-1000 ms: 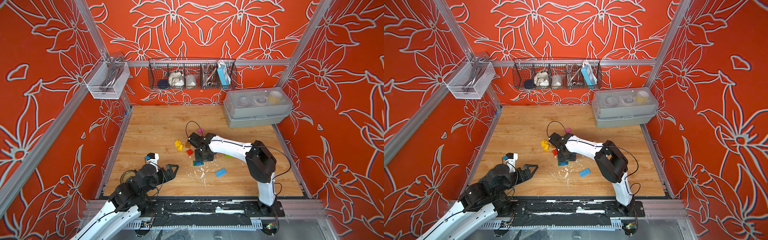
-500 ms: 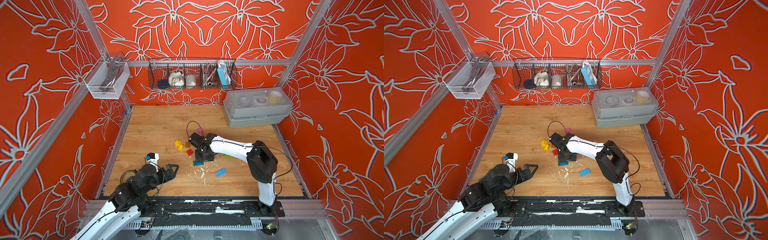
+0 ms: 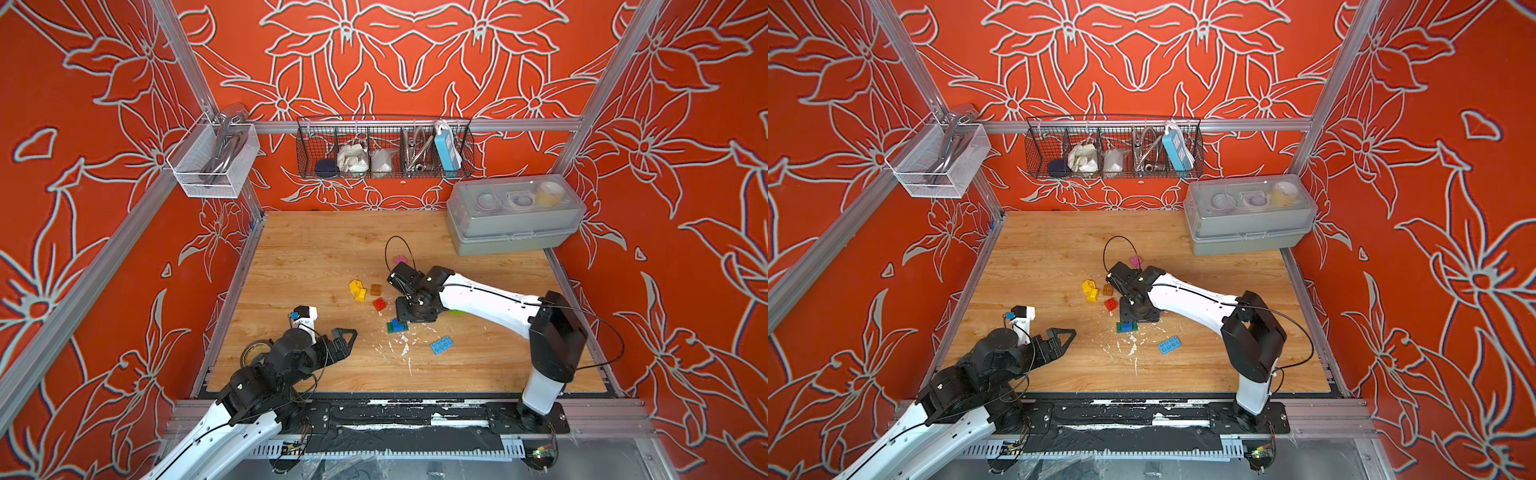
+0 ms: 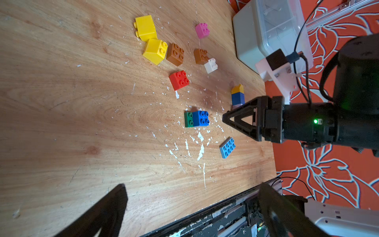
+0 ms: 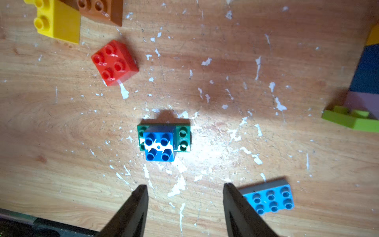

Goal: Assemble the number 1 with lego
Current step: Adjust the lego brick at the center of the board.

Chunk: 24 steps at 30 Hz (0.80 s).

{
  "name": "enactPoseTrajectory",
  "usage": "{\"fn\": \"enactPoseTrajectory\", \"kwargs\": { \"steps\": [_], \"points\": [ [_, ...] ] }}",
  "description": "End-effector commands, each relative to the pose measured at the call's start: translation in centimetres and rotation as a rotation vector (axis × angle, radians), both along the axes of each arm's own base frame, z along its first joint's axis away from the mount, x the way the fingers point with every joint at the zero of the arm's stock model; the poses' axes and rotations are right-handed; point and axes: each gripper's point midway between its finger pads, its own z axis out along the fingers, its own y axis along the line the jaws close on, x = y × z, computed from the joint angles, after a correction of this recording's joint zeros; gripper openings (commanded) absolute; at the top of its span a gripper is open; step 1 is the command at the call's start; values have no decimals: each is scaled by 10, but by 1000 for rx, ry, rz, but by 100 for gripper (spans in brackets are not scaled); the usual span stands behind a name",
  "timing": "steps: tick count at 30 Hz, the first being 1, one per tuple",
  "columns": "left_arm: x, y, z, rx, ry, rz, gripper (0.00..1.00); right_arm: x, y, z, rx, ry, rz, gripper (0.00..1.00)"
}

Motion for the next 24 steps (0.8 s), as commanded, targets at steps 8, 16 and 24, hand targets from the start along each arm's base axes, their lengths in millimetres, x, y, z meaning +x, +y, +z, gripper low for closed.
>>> {"fn": "enactPoseTrajectory", "kwargs": {
  "steps": [8,16,24],
  "points": [
    [1,4,-4,9,11,22,100,4,-28,-42,-36,73,-41,25],
    [2,3,-5,15,15,22,100,1,-18,-68,-43,123,-30,22],
    [2,3,-4,13,11,20,100,1,2,-79,-24,130,-17,22]
  ]
}}
